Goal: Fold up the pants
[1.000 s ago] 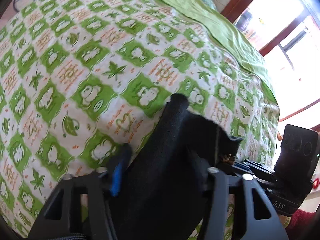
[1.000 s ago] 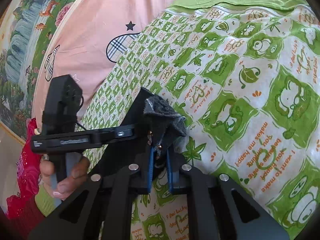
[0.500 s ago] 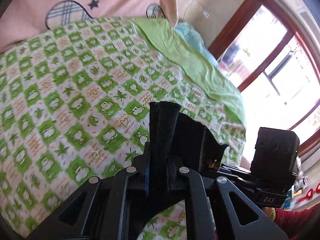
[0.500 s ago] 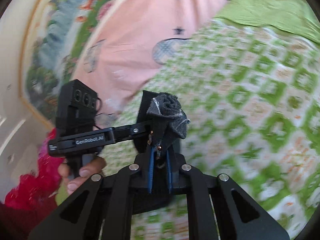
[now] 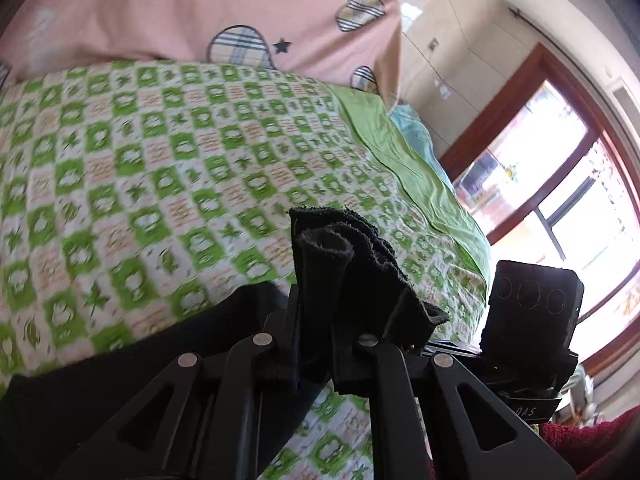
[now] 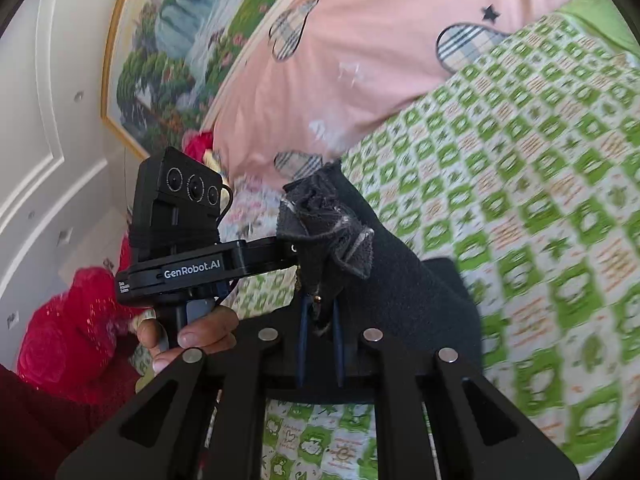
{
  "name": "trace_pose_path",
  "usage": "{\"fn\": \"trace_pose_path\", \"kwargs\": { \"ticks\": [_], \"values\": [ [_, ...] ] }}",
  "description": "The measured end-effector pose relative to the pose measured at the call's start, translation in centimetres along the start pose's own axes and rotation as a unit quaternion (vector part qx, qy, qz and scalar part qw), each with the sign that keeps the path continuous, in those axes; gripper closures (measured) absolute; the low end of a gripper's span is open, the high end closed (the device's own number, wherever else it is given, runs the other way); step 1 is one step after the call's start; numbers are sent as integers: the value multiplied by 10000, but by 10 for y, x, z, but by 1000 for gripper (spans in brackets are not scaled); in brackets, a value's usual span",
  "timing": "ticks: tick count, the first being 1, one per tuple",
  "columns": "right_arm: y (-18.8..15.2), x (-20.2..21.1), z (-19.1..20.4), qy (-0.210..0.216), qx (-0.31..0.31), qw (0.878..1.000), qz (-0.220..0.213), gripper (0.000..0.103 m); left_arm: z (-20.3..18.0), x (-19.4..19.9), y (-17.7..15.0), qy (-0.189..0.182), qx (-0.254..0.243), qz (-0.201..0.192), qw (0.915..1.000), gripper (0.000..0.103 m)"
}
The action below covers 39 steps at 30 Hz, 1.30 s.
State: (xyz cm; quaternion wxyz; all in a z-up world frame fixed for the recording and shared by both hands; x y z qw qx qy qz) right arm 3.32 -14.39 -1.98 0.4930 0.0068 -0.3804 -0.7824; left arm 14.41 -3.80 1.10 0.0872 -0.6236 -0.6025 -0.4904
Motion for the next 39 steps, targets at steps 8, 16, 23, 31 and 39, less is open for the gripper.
{"fn": "trace_pose_path", "kwargs": {
  "ticks": [8, 16, 23, 31, 39],
  "values": [
    [-17, -43, 4, -51, 155, 9983, 567, 91, 47, 9, -39, 28, 526, -129, 9985, 94],
    [-30, -72, 6, -182, 274, 9947, 978, 91, 79, 12, -65, 86, 972, -173, 9951, 94],
    [-40, -89, 14, -388, 548, 9899, 1249, 91, 91, 21, -83, 299, 1221, -261, 9917, 97],
    [-47, -96, 11, -437, 532, 9883, 1357, 86, 94, 37, -103, 479, 1512, -315, 9868, 90],
    [-53, -97, 17, -314, 579, 9870, 1466, 71, 98, 60, -119, 426, 1961, -498, 9784, 65]
  ]
}}
Point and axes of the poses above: each gripper's, at about its wrist camera, not at the fingertips, and x roughly against the way its jaws point, z to its left, y to its top, the point moved 4 cm from there along -x, roughly the way its jaws point, and after that the axes turned 8 degrees about z, right-handed, at the moved point
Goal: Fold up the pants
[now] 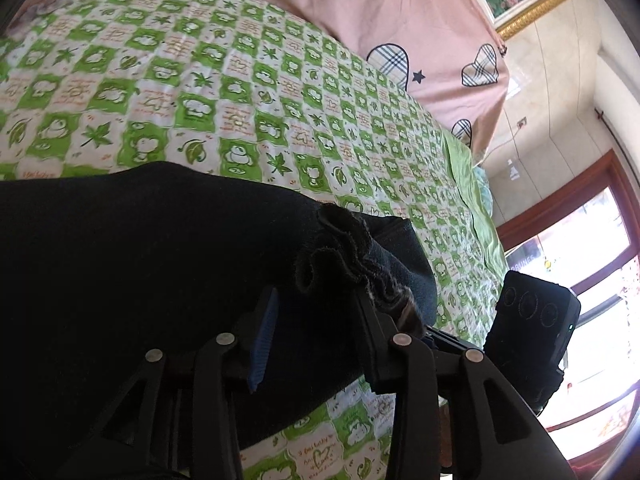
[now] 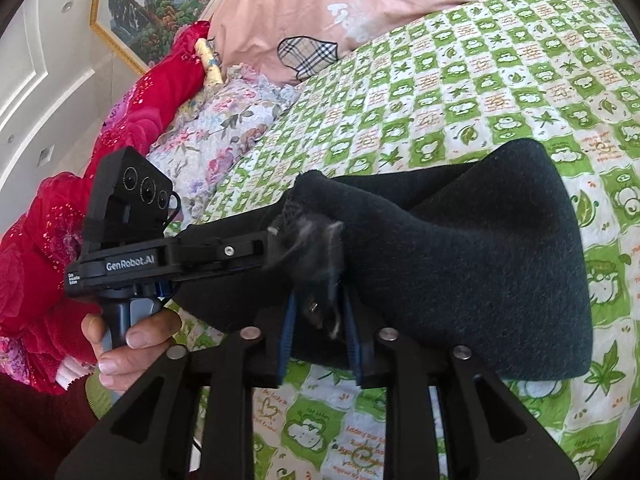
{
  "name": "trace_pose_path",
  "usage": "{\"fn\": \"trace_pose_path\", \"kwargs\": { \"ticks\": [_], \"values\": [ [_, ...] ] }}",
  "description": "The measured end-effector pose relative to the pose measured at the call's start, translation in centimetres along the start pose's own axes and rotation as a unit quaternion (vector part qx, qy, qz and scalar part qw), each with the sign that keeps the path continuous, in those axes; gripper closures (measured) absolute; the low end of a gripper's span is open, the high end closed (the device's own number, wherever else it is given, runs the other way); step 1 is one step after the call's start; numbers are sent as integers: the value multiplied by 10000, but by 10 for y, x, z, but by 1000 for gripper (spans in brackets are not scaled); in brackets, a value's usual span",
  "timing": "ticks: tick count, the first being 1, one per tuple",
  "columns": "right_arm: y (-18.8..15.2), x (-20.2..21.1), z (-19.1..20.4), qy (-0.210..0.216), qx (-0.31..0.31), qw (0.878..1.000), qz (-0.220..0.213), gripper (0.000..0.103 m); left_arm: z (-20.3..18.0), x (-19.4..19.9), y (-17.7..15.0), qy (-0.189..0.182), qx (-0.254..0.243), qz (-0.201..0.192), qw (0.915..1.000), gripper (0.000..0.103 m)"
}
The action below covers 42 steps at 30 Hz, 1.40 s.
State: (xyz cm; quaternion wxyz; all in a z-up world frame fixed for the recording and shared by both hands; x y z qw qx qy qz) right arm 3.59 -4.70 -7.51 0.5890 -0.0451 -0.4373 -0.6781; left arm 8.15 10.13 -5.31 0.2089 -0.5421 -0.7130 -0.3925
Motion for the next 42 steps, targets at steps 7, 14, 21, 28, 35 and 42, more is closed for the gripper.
{"fn": "trace_pose_path", "kwargs": {
  "ticks": [7, 14, 21, 28, 35, 42],
  "values": [
    [-8, 3, 13, 190, 224, 9994, 186, 55, 2, 14, -3, -110, 244, -43, 9996, 48],
    [0, 36, 9, 206, 190, 9994, -202, 53, -10, 21, 0, -63, 191, -62, 9998, 43],
    [25, 69, -14, -235, -91, 9968, -759, 53, -19, 10, 5, 268, 138, 42, 9995, 43],
    [60, 63, -53, -1322, -275, 9895, -506, 53, -19, -17, 5, 623, 222, 392, 9970, 43],
    [64, 32, -66, -2064, 62, 9784, -16, 53, -17, -39, 13, 657, 297, 395, 9966, 80],
    [62, 34, -42, -2413, 659, 9679, -257, 56, -37, -19, 1, 779, -268, 48, 9966, 86]
  ]
}}
Point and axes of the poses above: each gripper's, at about its wrist camera, not at the fingertips, and x roughly against the way its jaws point, z to its left, y to its top, the point moved 4 cm from there along -x, roughly the way its jaws point, and after that the axes turned 8 degrees about z, right-handed, at the moved point
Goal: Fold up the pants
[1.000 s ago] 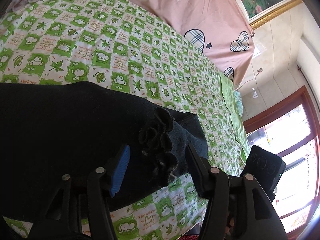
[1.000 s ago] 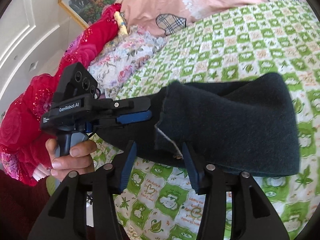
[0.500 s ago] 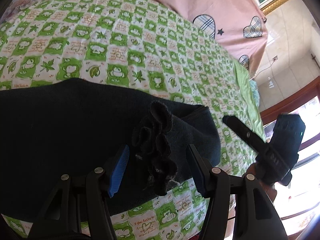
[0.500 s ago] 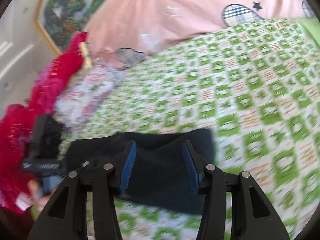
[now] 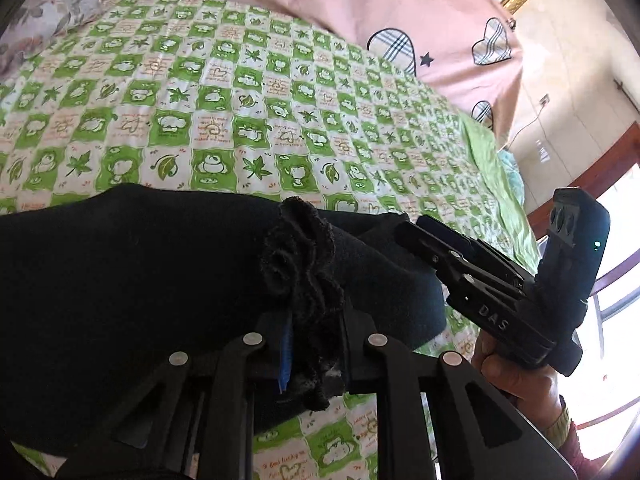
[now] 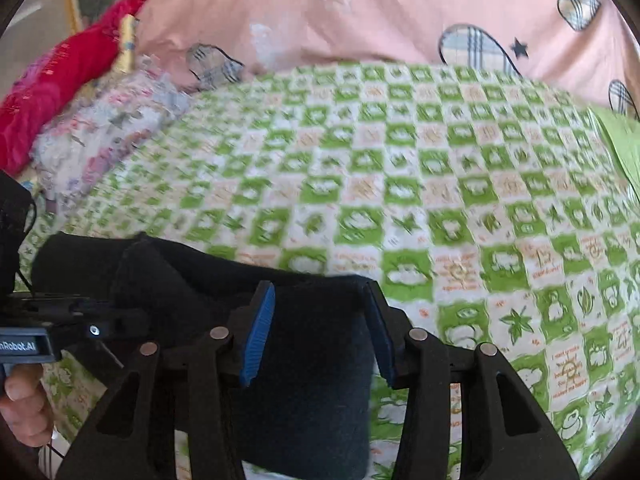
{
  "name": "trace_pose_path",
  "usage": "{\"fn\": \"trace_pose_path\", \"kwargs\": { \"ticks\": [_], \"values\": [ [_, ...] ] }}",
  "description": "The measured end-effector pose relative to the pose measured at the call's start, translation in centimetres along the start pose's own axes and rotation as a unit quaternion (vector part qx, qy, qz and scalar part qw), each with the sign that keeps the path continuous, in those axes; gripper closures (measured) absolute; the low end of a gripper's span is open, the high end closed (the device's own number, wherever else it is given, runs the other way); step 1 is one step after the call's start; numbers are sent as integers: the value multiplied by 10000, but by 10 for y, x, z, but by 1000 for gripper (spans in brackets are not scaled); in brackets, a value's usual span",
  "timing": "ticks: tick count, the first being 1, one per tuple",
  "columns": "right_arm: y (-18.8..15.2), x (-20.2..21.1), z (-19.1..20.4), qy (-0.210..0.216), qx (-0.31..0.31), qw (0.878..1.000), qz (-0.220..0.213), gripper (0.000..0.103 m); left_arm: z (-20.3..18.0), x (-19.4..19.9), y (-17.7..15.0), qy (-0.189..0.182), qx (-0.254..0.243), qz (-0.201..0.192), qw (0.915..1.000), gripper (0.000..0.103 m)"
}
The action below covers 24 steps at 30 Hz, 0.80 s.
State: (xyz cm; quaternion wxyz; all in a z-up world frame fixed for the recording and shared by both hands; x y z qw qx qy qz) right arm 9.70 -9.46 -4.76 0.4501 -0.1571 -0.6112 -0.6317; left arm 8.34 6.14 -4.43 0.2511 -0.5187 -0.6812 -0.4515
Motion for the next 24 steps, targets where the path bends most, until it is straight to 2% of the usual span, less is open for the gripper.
{"fn": "trace_pose_path", "kwargs": {
  "ticks": [3, 6, 12, 14, 18, 21, 23, 24],
  "values": [
    [-8, -10, 17, -29, 394, 9990, 226, 56, 11, -7, -11, 46, 80, 87, 9999, 86],
    [-19, -31, 15, -149, 450, 9977, 493, 56, 23, -15, -18, -152, 270, 169, 9994, 86],
    [-14, -31, 12, -117, 204, 9991, 354, 56, 27, -3, -21, -116, 244, 74, 9996, 83],
    [-11, -24, 18, 67, 130, 9995, 287, 56, 29, 8, -23, -47, 249, -33, 9997, 80],
    [-3, -13, 37, 406, 154, 9988, 217, 56, 45, 32, -33, 58, 516, -251, 9983, 79],
    [4, -12, 60, 666, 336, 9970, 217, 56, 65, 49, -44, 5, 889, -364, 9954, 67],
    [7, -12, 77, 811, 476, 9953, 210, 56, 81, 63, -55, 84, 1173, -531, 9916, 54],
    [8, -12, 87, 922, 562, 9939, 214, 56, 88, 70, -60, 145, 1307, -607, 9895, 51]
  ]
}}
Point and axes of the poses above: each gripper's, at about its wrist camera, not at the fingertips, and x roughly against the way its jaws point, z to its left, y to its top, the point moved 4 cm from there along -x, roughly the way its jaws point, and after that the axes turned 8 degrees about z, right-handed, at the moved point
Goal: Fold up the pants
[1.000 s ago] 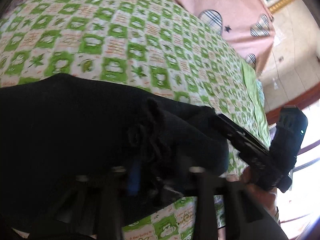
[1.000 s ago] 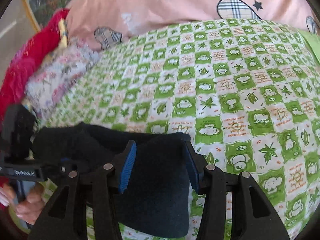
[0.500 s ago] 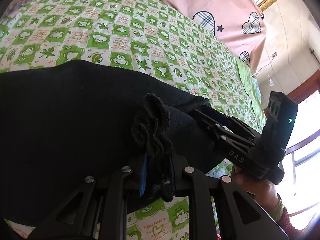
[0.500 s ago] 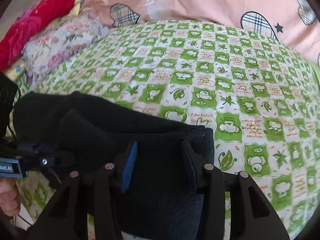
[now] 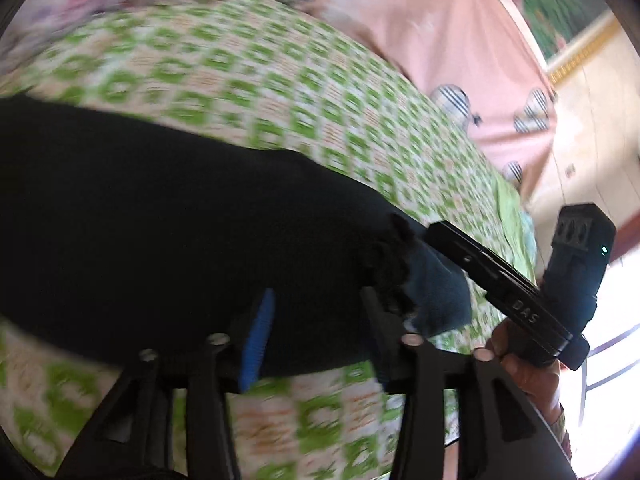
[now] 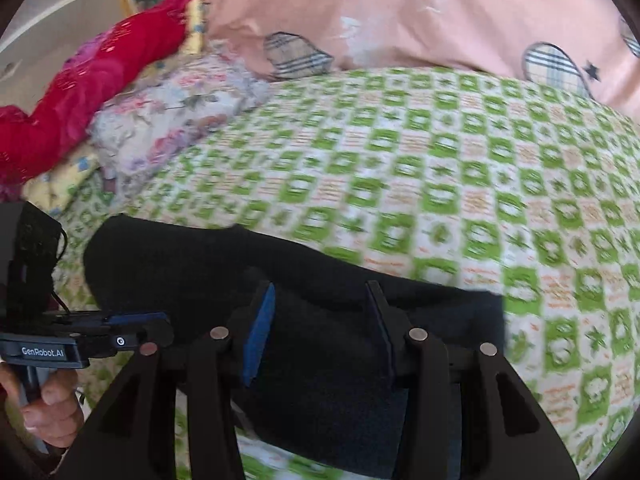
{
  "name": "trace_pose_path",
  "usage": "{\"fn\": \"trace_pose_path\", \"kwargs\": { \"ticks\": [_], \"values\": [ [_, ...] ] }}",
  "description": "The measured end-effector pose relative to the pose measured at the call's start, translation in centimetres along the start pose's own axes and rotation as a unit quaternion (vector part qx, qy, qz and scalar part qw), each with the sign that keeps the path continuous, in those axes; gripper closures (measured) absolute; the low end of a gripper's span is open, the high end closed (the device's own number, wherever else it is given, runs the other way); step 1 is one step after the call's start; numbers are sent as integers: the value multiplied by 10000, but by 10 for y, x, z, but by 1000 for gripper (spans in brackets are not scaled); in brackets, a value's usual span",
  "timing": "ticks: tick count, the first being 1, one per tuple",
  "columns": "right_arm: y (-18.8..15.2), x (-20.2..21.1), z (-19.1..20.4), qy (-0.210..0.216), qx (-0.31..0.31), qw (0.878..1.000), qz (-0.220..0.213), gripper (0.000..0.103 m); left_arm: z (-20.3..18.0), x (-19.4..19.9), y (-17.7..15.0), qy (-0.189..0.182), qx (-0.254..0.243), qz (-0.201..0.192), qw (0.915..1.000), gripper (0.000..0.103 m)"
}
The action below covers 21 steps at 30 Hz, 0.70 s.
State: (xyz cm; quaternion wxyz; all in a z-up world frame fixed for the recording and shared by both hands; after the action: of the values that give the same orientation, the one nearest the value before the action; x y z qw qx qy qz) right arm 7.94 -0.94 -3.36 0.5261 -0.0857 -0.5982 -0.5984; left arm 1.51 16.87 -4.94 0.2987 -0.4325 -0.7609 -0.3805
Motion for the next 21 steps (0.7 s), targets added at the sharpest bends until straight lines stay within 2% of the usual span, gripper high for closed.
{"fn": "trace_pose_path", "kwargs": {
  "ticks": [4, 8, 13, 21],
  "values": [
    [8, -12, 30, 271, 312, 9991, 76, 56, 43, 32, -11, 198, 594, -325, 9975, 47],
    [16, -28, 60, 542, 576, 9967, 190, 56, 84, 59, -22, 296, 1148, -597, 9911, 47],
    [24, -43, 92, 794, 826, 9930, 281, 56, 117, 83, -32, 592, 1523, -884, 9826, 47],
    [34, -62, 131, 1083, 1259, 9850, 463, 56, 147, 93, -40, 560, 2037, -991, 9724, 47]
  ]
}}
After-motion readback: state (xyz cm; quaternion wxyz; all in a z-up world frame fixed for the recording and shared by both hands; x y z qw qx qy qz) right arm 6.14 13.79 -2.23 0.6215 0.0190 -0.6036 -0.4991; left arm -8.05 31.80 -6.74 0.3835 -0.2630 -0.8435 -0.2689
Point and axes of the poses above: each gripper's, at about its wrist camera, not at the fingertips, and x roughly against the way its jaws point, z to its left, y to its top, the point moved 4 cm from there along -x, roughly the way its jaws point, and after that the axes turned 8 degrees about z, right-handed, at the moved point
